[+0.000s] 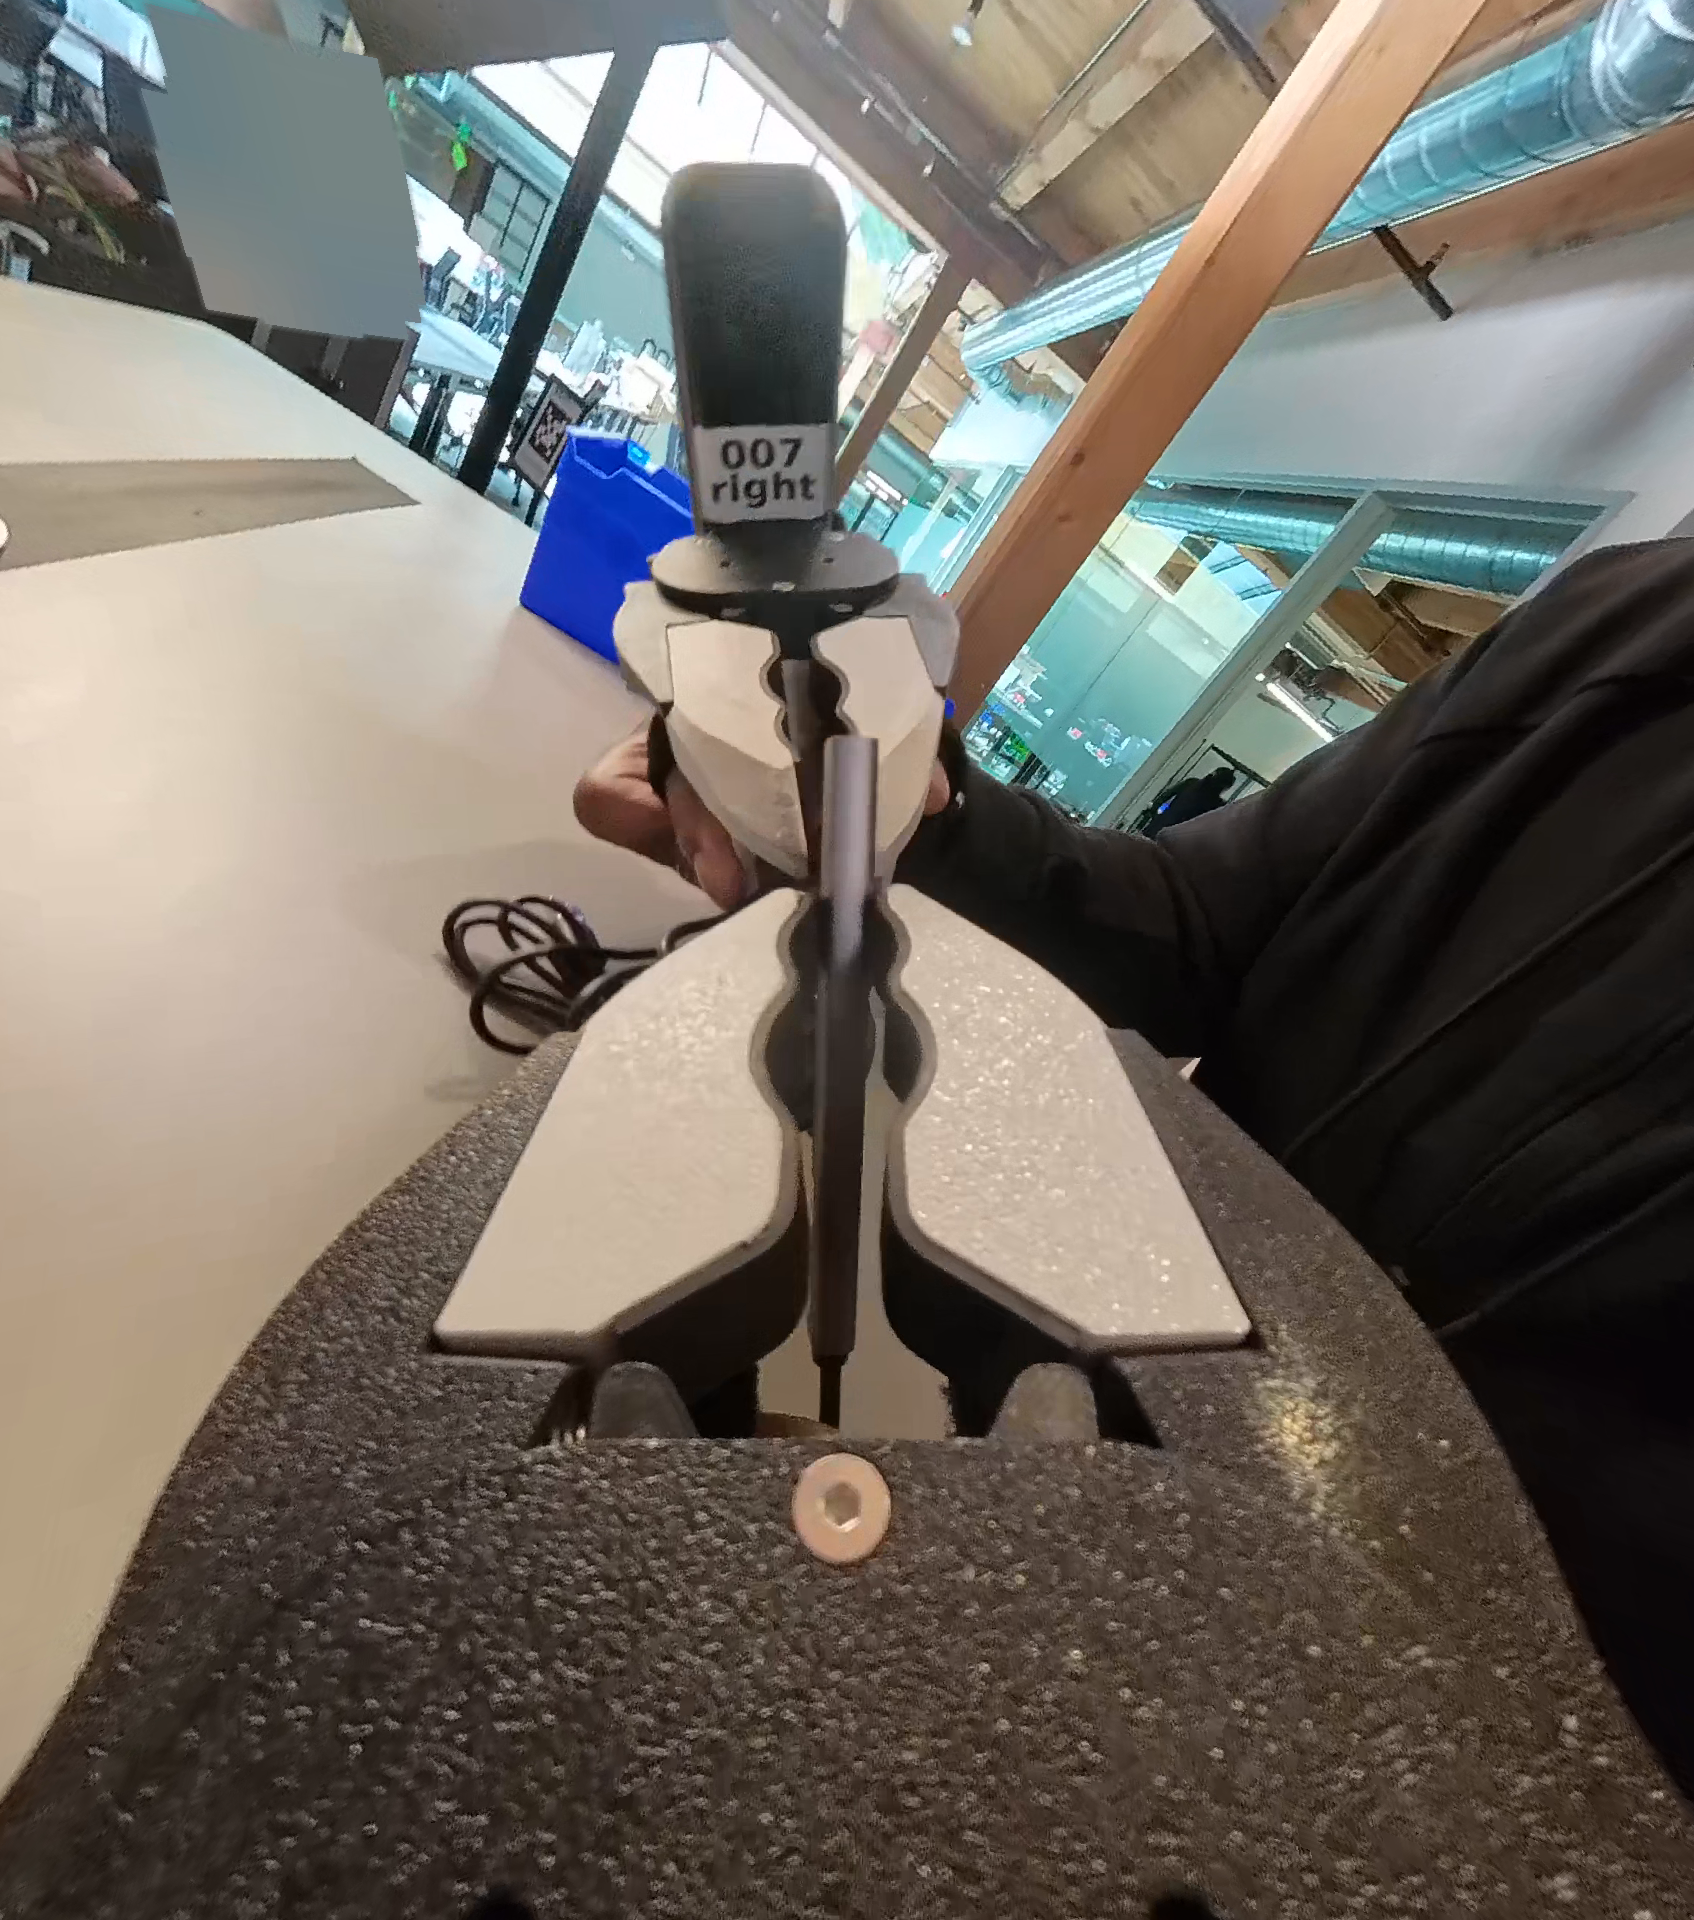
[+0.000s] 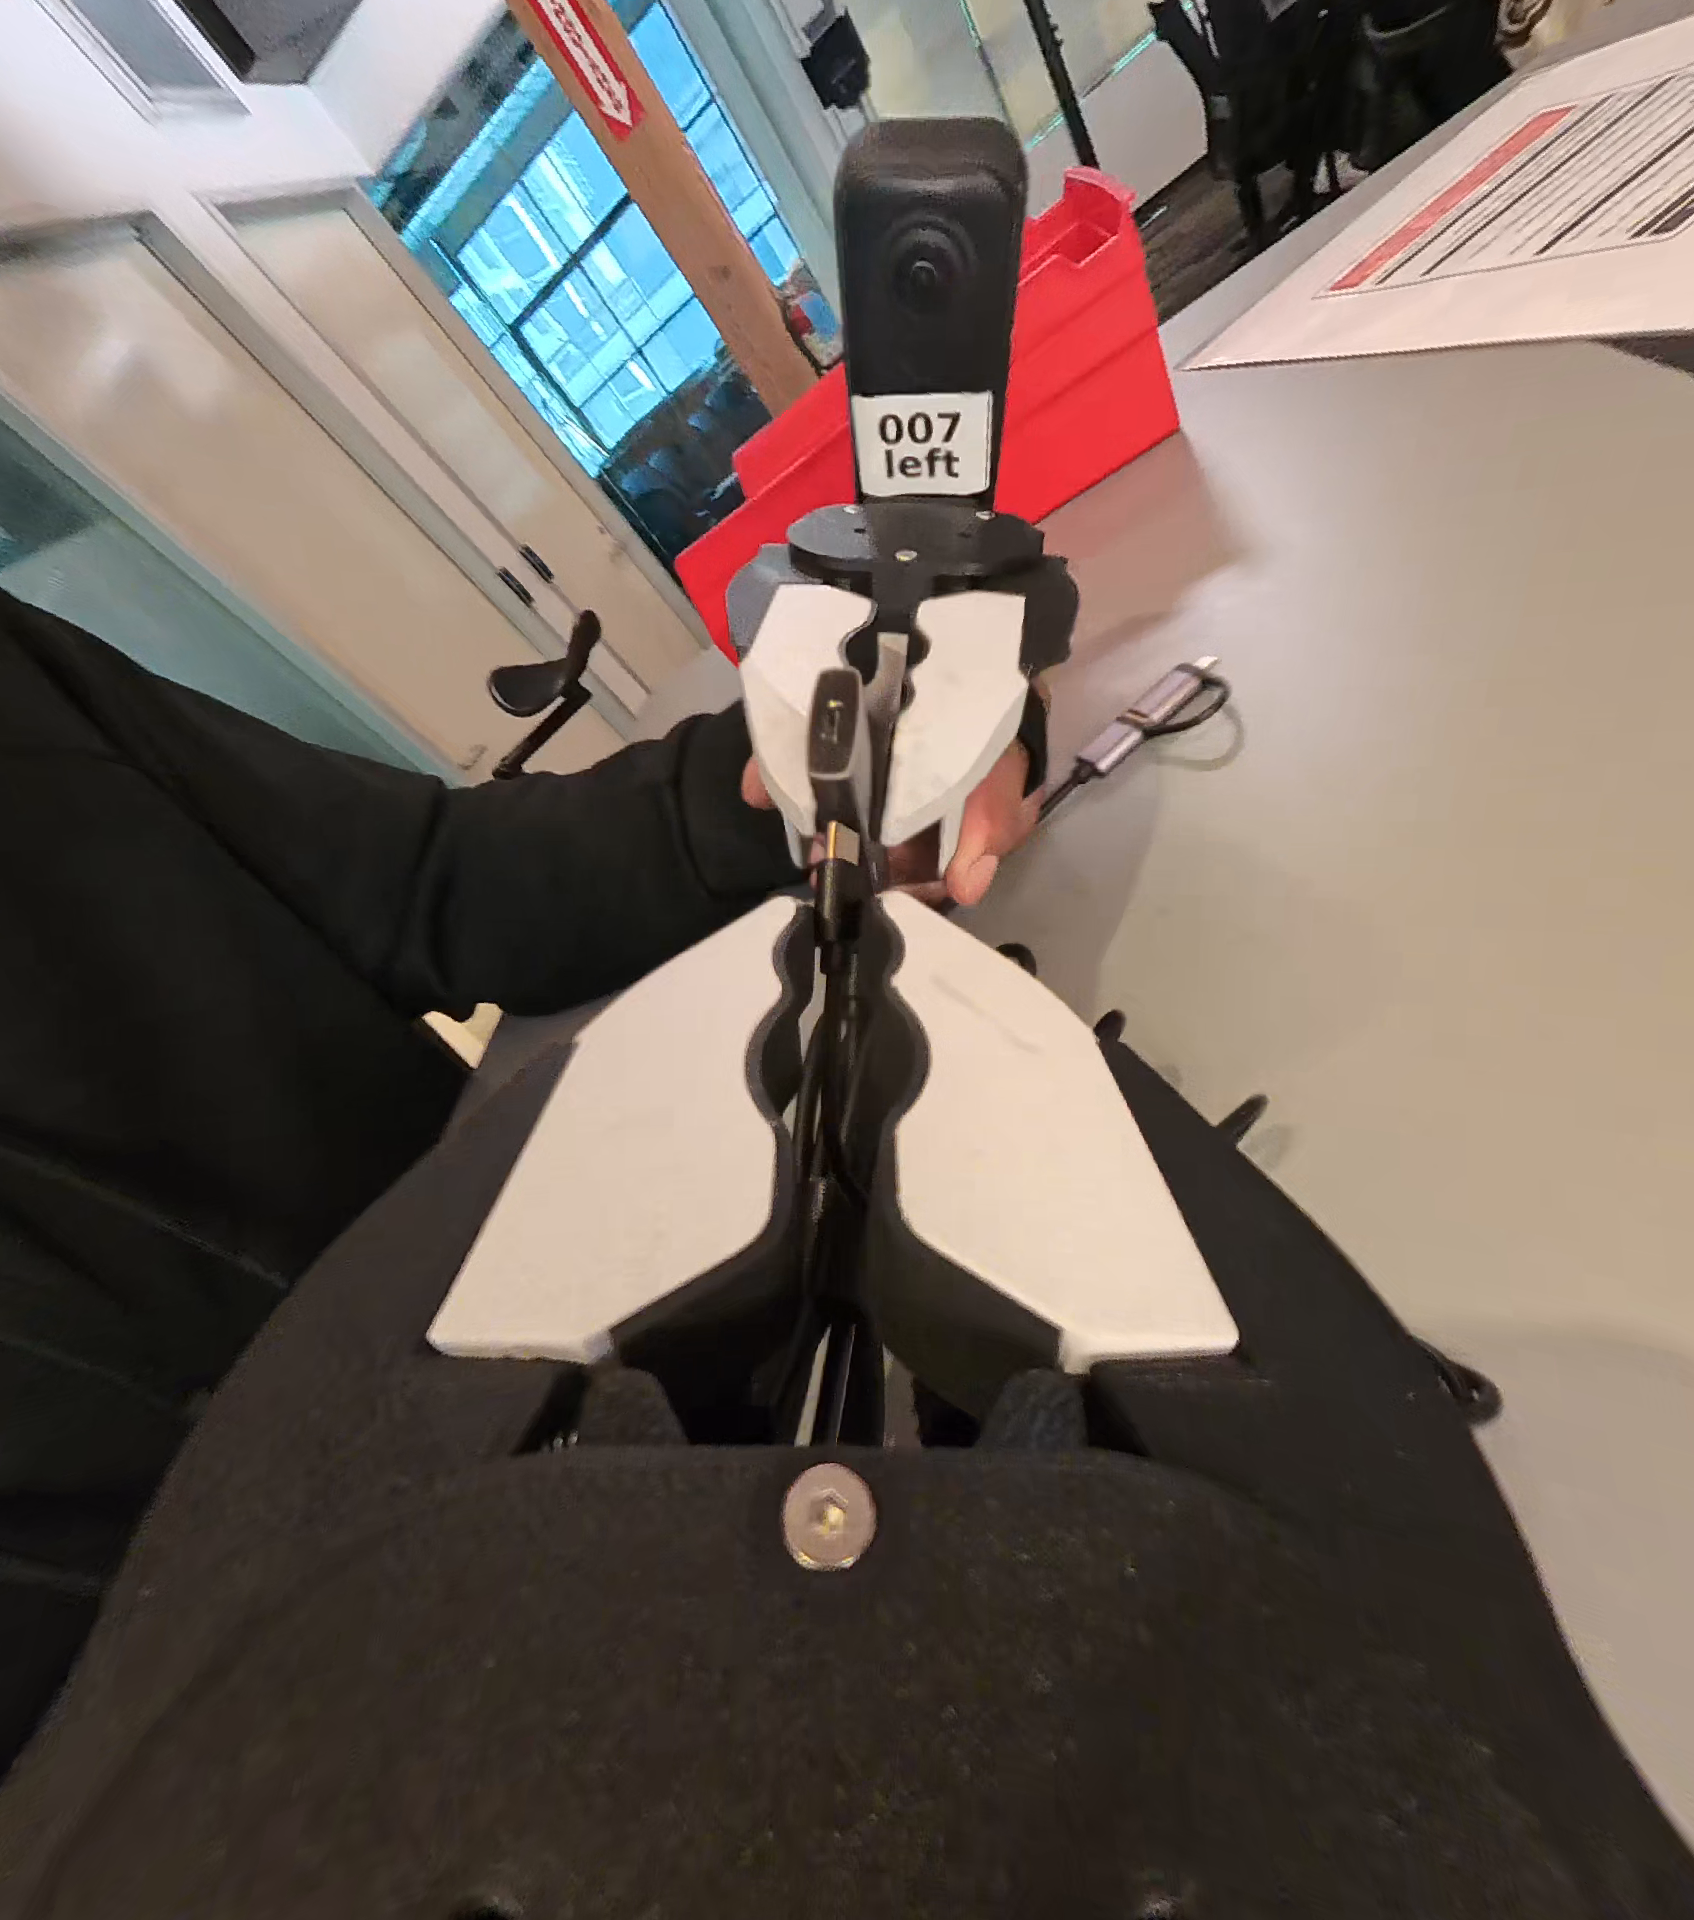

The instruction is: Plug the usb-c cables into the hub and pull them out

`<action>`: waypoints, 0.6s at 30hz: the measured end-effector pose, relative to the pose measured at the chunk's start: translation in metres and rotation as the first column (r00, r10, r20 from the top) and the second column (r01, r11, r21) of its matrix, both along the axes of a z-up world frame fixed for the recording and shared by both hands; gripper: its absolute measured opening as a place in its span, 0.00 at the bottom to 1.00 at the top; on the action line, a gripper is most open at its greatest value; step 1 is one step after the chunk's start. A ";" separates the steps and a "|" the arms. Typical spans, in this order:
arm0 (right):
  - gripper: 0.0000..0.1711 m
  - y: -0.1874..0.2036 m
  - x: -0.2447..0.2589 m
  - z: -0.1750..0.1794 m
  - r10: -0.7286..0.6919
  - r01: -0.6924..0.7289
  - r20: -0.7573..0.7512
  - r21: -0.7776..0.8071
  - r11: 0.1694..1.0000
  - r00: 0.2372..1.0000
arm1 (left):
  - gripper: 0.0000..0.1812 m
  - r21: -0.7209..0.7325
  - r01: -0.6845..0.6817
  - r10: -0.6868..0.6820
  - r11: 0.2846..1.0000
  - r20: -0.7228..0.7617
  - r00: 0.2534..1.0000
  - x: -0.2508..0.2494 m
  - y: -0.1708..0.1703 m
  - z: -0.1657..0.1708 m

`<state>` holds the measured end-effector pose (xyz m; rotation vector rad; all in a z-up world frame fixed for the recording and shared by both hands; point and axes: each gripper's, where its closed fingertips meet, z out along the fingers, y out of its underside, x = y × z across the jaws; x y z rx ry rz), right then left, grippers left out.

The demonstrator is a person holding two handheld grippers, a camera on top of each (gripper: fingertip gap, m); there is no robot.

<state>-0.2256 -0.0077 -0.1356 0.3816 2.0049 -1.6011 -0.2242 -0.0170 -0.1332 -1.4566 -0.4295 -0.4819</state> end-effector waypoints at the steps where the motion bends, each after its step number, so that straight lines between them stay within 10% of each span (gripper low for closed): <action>1: 0.05 -0.001 0.002 0.001 0.012 -0.012 0.020 -0.008 1.000 1.000 | 0.05 0.017 0.001 0.000 1.000 -0.014 1.000 0.000 -0.001 0.003; 18: 0.04 -0.008 0.014 0.005 0.066 -0.070 0.175 0.016 0.997 0.982 | 0.05 0.051 0.042 -0.039 0.998 -0.064 0.997 0.008 -0.002 0.009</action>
